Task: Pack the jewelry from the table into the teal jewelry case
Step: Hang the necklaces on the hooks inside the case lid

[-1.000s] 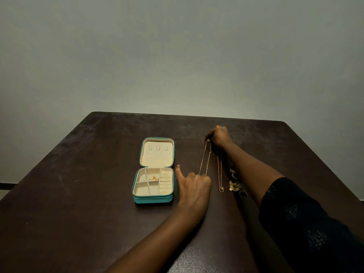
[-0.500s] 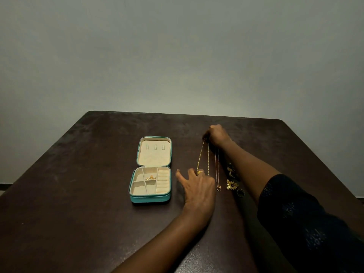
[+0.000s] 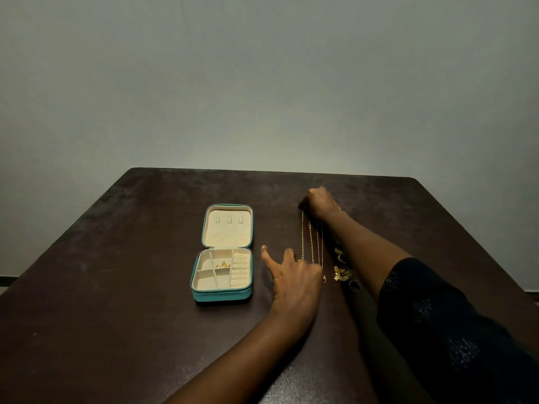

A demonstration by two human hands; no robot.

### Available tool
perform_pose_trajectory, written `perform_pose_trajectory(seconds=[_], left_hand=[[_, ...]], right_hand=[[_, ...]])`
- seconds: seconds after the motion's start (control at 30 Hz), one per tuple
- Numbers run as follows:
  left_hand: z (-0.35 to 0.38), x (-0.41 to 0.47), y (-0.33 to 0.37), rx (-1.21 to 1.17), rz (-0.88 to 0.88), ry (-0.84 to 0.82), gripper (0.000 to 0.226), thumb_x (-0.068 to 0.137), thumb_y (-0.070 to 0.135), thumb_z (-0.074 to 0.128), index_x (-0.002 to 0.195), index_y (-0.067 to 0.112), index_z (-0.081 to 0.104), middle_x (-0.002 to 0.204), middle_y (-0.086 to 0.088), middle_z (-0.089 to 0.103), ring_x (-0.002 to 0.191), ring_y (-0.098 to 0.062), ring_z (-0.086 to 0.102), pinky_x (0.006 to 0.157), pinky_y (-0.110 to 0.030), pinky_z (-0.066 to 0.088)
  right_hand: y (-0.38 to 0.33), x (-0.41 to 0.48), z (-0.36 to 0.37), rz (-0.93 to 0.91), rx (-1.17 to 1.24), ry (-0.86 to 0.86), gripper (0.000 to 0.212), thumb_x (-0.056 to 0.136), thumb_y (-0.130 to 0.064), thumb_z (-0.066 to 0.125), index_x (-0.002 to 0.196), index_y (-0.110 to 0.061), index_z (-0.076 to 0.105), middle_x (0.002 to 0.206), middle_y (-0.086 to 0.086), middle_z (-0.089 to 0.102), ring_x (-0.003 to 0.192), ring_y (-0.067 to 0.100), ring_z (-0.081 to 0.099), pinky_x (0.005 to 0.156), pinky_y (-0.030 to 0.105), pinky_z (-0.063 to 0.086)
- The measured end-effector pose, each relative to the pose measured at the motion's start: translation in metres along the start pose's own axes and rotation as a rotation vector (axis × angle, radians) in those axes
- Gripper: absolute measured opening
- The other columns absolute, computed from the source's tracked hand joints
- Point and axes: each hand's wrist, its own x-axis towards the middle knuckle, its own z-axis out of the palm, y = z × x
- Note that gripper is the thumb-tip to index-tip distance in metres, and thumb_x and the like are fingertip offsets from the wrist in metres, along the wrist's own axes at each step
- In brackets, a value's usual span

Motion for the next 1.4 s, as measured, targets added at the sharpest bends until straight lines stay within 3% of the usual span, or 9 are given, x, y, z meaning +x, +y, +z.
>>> perform_pose_trajectory(seconds=[0.13, 0.27, 0.47, 0.57, 0.7, 0.9, 1.0, 1.17, 1.4], left_hand=[[0.002, 0.006, -0.014, -0.081, -0.038, 0.049, 0.023, 0.092, 0.022, 0.046, 0.105, 0.022, 0.065, 0.101, -0.001, 0.066, 0.117, -0.022, 0.041, 0.105, -0.063, 0.006], [0.000, 0.014, -0.057, -0.238, -0.223, 0.162, 0.023, 0.091, 0.036, 0.050, 0.105, 0.029, 0.067, 0.100, 0.003, 0.067, 0.112, -0.019, 0.046, 0.102, -0.051, 0.017], [-0.002, 0.029, -0.144, -0.560, -0.542, 0.303, 0.025, 0.095, 0.028, 0.048, 0.107, 0.020, 0.068, 0.111, -0.011, 0.067, 0.108, -0.033, 0.056, 0.090, -0.042, 0.042], [0.005, 0.037, -0.172, -0.678, -0.619, 0.273, 0.029, 0.096, 0.022, 0.047, 0.117, 0.010, 0.064, 0.121, -0.017, 0.062, 0.114, -0.035, 0.054, 0.095, -0.044, 0.045], [0.013, 0.044, -0.180, -0.870, -0.707, 0.158, 0.045, 0.097, 0.026, 0.047, 0.135, 0.003, 0.044, 0.138, -0.019, 0.047, 0.126, -0.035, 0.045, 0.101, -0.039, 0.038], [0.031, 0.039, -0.178, -0.967, -0.711, 0.116, 0.035, 0.097, 0.025, 0.044, 0.124, 0.004, 0.053, 0.121, -0.016, 0.060, 0.107, -0.030, 0.059, 0.089, -0.043, 0.050], [0.032, 0.036, -0.175, -0.981, -0.693, 0.140, 0.032, 0.098, 0.019, 0.042, 0.125, 0.004, 0.051, 0.123, -0.016, 0.058, 0.109, -0.030, 0.058, 0.091, -0.044, 0.050], [0.039, 0.029, -0.171, -0.877, -0.615, 0.256, 0.034, 0.099, 0.017, 0.040, 0.129, 0.004, 0.048, 0.128, -0.018, 0.055, 0.117, -0.031, 0.052, 0.096, -0.041, 0.044], [0.043, 0.021, -0.173, -0.886, -0.492, 0.323, 0.037, 0.098, 0.014, 0.041, 0.134, 0.006, 0.044, 0.133, -0.017, 0.052, 0.123, -0.032, 0.047, 0.096, -0.038, 0.038]], right_hand=[[-0.001, -0.001, -0.002, 0.012, 0.012, -0.044, 0.026, 0.088, -0.008, 0.058, 0.111, -0.004, 0.068, 0.110, 0.019, 0.067, 0.101, 0.032, 0.064, 0.092, 0.041, 0.051], [-0.001, -0.008, -0.009, -0.006, 0.049, -0.044, 0.027, 0.089, -0.005, 0.057, 0.115, -0.003, 0.065, 0.114, 0.017, 0.067, 0.107, 0.027, 0.063, 0.095, 0.033, 0.048], [-0.018, -0.024, -0.029, -0.102, 0.082, 0.095, 0.032, 0.087, 0.011, 0.049, 0.113, 0.000, 0.065, 0.108, 0.020, 0.069, 0.100, 0.025, 0.066, 0.094, 0.036, 0.051], [-0.039, -0.031, -0.030, -0.153, 0.103, 0.087, 0.033, 0.087, 0.013, 0.049, 0.111, 0.000, 0.066, 0.104, 0.018, 0.070, 0.096, 0.023, 0.068, 0.092, 0.037, 0.053], [-0.074, -0.044, -0.023, -0.258, 0.115, 0.065, 0.029, 0.087, 0.009, 0.051, 0.108, -0.002, 0.069, 0.101, 0.017, 0.072, 0.093, 0.024, 0.069, 0.088, 0.040, 0.054], [-0.121, -0.071, -0.009, -0.422, 0.142, 0.004, 0.028, 0.082, 0.010, 0.057, 0.106, 0.001, 0.069, 0.099, 0.016, 0.072, 0.090, 0.023, 0.069, 0.084, 0.033, 0.054], [-0.139, -0.085, 0.000, -0.445, 0.156, -0.050, 0.026, 0.082, 0.006, 0.061, 0.106, 0.000, 0.068, 0.101, 0.015, 0.071, 0.092, 0.022, 0.068, 0.084, 0.030, 0.055], [-0.157, -0.107, 0.012, -0.384, 0.157, -0.075, 0.021, 0.086, -0.006, 0.060, 0.104, -0.007, 0.070, 0.105, 0.013, 0.069, 0.095, 0.025, 0.065, 0.084, 0.041, 0.055], [-0.166, -0.122, 0.013, -0.315, 0.064, -0.213, 0.023, 0.081, -0.005, 0.061, 0.101, -0.009, 0.072, 0.106, 0.014, 0.069, 0.097, 0.029, 0.063, 0.080, 0.034, 0.052]])
